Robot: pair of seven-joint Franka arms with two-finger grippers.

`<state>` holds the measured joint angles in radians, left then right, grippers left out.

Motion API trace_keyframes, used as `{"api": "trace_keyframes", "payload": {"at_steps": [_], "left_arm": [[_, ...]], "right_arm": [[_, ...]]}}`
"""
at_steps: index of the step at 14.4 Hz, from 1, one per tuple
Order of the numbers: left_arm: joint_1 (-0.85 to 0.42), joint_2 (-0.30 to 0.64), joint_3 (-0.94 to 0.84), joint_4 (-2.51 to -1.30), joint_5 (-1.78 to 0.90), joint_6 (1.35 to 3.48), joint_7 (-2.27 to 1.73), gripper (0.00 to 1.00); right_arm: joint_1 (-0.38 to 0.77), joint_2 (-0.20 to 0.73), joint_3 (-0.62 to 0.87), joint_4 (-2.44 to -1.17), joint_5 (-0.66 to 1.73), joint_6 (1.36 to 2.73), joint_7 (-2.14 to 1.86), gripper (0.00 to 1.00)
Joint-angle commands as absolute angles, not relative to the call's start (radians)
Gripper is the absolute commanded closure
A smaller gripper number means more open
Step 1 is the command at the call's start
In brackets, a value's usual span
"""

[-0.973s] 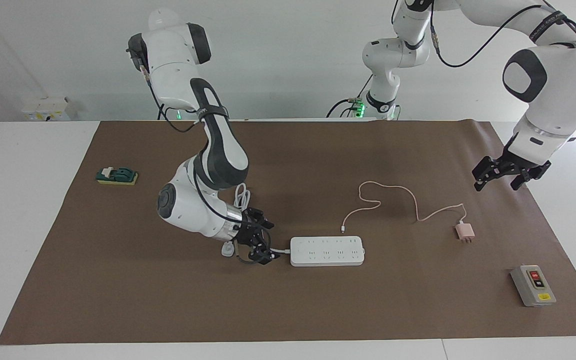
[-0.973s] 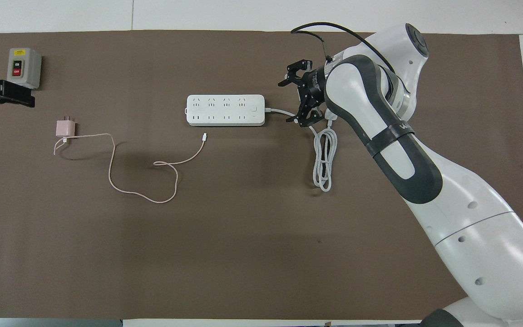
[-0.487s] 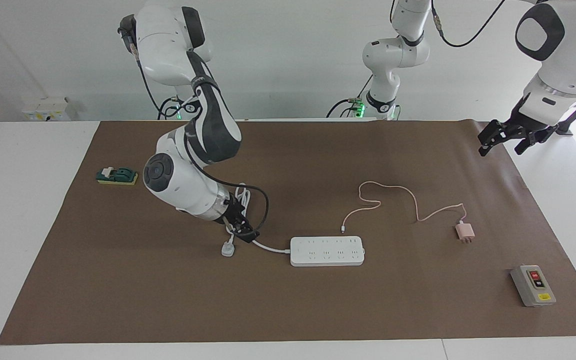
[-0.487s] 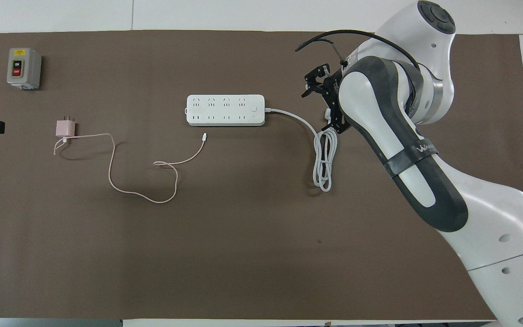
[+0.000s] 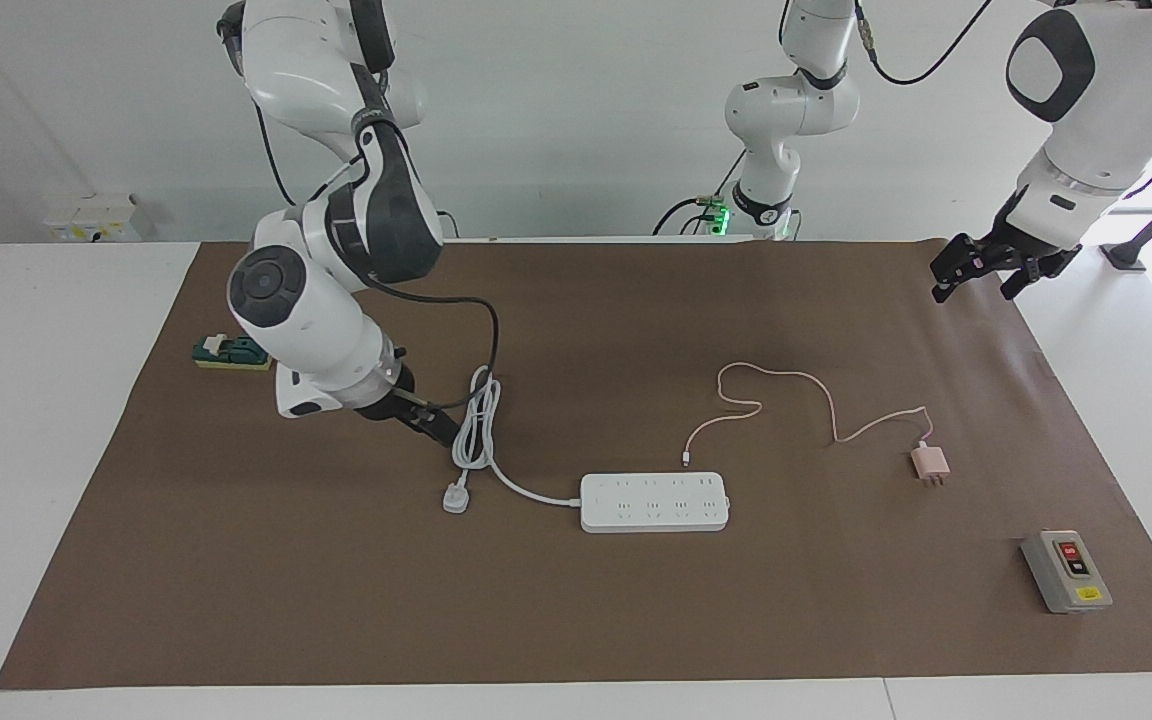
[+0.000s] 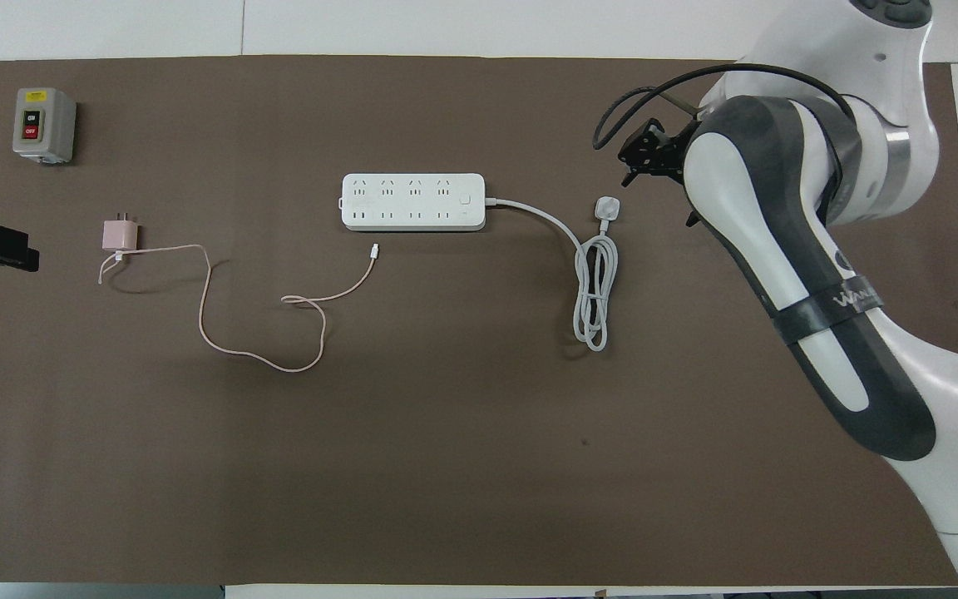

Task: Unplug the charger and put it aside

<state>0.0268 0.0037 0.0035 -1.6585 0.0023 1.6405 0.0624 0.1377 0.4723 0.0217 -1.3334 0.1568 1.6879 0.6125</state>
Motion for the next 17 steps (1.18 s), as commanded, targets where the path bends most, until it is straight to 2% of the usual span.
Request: {"api": "trace_keyframes", "payload": {"at_steps": [1, 5, 9, 12, 17], "left_arm": [[-0.017, -0.015, 0.011, -1.690, 0.012, 1.680, 0.023, 0.00], [-0.054, -0.028, 0.012, -1.713, 0.012, 1.661, 0.034, 0.00], [-0.057, -0.055, 0.014, -1.735, 0.012, 1.629, 0.148, 0.00], [-0.060, -0.055, 0.014, -1.736, 0.011, 1.631, 0.164, 0.00], [-0.075, -0.044, 0.014, -1.732, 0.011, 1.635, 0.150, 0.00]], "right_arm": [[0.072, 0.401, 0.029, -1.382, 0.100, 1.648, 0.383, 0.00], [0.003, 0.321, 0.031, -1.399, 0.017, 1.591, 0.125, 0.00], [-0.037, 0.119, 0.031, -1.569, -0.023, 1.594, -0.035, 0.00], [-0.034, 0.010, 0.031, -1.658, -0.046, 1.586, -0.052, 0.00], [-0.048, -0.018, 0.031, -1.671, -0.074, 1.548, -0.107, 0.00]]}}
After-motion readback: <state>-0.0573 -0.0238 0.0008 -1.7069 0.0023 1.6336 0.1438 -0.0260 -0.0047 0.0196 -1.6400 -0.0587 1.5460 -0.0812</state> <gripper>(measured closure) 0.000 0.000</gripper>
